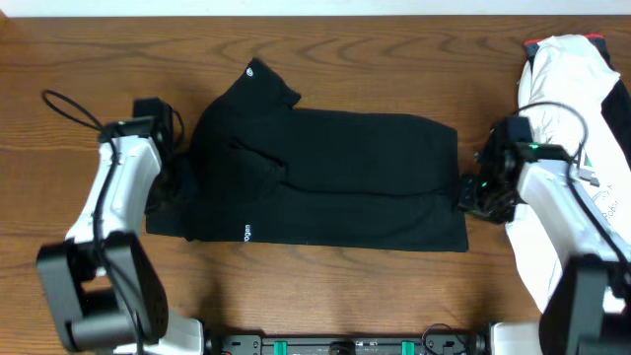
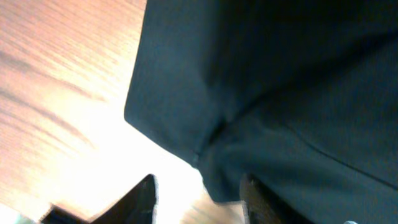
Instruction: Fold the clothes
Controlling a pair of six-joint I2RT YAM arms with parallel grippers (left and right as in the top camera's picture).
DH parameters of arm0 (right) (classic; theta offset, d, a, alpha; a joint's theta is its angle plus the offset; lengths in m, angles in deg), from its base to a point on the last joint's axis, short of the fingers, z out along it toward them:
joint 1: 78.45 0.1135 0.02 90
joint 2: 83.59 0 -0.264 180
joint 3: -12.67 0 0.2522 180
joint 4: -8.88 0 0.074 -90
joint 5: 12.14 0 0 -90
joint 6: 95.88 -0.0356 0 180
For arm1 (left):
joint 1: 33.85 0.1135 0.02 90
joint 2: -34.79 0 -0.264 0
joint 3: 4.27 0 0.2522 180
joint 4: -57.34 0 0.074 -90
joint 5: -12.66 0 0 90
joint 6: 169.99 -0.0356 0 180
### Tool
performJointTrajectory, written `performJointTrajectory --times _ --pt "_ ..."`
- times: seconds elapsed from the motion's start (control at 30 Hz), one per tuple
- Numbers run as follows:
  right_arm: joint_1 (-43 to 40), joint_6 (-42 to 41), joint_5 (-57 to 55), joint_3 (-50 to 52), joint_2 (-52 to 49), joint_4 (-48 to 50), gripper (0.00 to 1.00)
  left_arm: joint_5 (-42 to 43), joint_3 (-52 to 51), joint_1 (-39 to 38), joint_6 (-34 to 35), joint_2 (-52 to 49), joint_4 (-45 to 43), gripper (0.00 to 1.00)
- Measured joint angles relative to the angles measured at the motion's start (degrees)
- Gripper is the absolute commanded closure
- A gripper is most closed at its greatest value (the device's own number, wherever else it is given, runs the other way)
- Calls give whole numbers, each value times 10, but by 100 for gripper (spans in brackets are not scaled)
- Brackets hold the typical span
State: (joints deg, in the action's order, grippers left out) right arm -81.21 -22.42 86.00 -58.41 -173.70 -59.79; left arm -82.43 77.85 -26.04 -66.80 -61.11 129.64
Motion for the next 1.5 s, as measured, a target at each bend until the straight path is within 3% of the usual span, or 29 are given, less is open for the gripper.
performJointTrajectory --times 0.13,0.33,0.7,0.87,1.03,1.3,1.5 --pt "-2 2 2 -42 55 -11 44 96 32 -1 -30 41 -19 32" --pt "-2 55 89 -57 90 46 35 209 42 -42 -90 45 -129 29" --pt "-2 92 153 -57 90 52 33 246 42 -83 -131 -92 -406 26" --pt "-2 94 156 -57 90 52 33 247 42 -83 -133 -129 -462 27" --pt "-2 92 156 -57 90 54 33 247 42 -83 -141 -180 -458 42" --pt "-2 91 155 -57 90 54 34 210 50 -83 -156 -205 -380 92" --pt "-2 91 150 -57 90 68 33 183 59 -83 -160 -196 -271 94"
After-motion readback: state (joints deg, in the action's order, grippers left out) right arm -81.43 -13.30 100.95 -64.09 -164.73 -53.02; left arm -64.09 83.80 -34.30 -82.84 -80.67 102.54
